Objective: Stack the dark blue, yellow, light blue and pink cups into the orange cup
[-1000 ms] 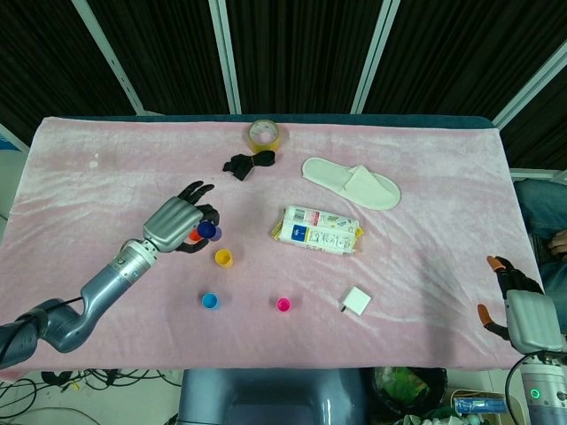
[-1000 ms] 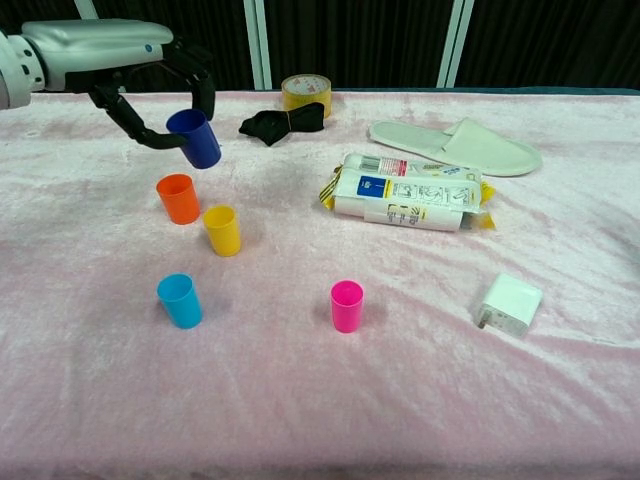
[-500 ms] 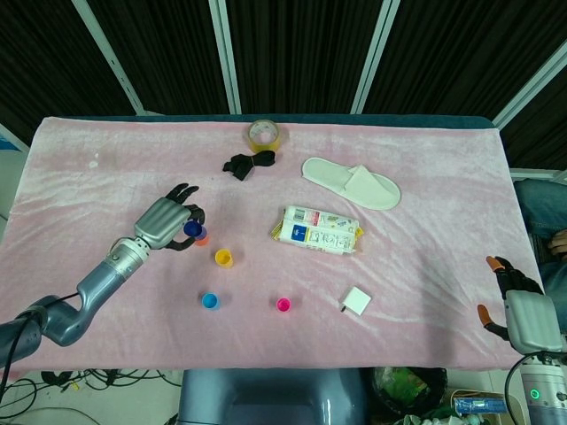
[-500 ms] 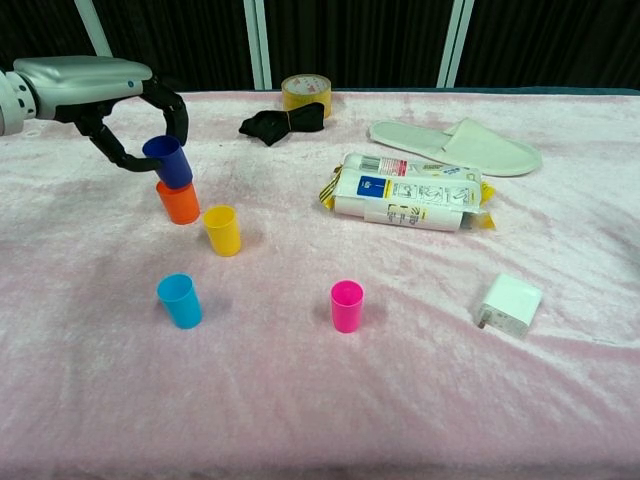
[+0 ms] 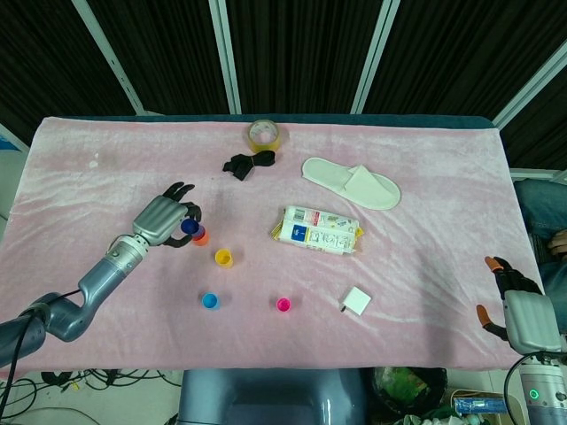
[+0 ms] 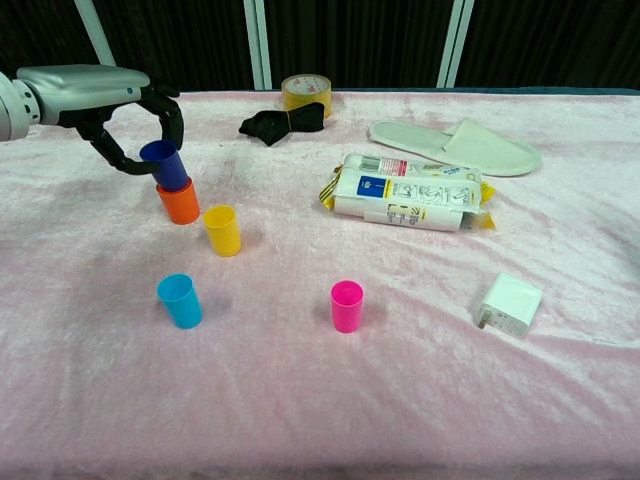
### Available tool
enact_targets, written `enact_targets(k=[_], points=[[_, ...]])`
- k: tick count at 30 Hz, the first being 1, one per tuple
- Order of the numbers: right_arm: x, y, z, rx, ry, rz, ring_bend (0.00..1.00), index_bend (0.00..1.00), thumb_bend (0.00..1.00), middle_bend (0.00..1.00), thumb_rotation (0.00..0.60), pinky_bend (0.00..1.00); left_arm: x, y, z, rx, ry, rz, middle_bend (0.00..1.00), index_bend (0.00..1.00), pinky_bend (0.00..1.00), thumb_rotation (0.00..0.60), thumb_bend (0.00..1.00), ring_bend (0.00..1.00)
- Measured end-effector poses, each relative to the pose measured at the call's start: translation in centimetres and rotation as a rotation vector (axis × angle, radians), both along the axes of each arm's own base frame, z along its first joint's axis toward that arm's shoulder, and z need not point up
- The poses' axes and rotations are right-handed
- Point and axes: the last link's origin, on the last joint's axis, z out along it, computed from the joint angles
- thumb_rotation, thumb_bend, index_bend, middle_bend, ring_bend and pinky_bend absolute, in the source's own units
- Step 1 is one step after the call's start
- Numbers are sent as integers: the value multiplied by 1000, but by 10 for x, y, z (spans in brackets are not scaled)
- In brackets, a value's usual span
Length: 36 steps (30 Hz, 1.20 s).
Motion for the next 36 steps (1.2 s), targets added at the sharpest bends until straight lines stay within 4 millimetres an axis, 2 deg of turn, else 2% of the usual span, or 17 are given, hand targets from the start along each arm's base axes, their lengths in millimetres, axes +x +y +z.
enact_targets(k=[3,6,8,10,13,15,21,26,32,36], points=[[0,0,0,1,1,0,173,131,297,99,600,239,0,0,-2,-7,1,1,447,415,0,600,389,0],[0,0,0,2,-1,-1,173,131,297,99,600,239,-2,1,-4,-11,4,7,335,307,0,600,346,0],[0,0,0,3,-1,0,173,131,297,99,600,238,-3,1,-5,-20,15,15,217,202,0,600,255,0],[0,0,0,2,-4,0,173,131,297,100,600,238,-5,0,-6,-31,30,23,147,127,0,600,190,0],[0,0,0,1,-3,0,173,131,297,99,600,239,-8,-1,-7,-51,51,35,113,100,0,600,166,0],[0,0,0,0,-4,0,173,131,298,99,600,238,-6,-2,-7,-54,44,35,115,100,0,600,166,0],[0,0,-1,2,-1,1,173,131,297,99,600,238,9,-11,-2,-46,-26,-8,223,170,0,600,166,0],[1,0,-1,2,-2,1,173,131,297,99,600,238,23,-30,1,-67,-66,-78,229,172,0,600,166,0],[1,0,0,-1,-1,0,173,131,297,100,600,239,33,-50,-4,-121,-41,-128,230,170,0,600,166,0],[0,0,0,-2,-3,-3,173,131,298,100,600,239,34,-53,-9,-138,-8,-142,230,170,0,600,172,0]])
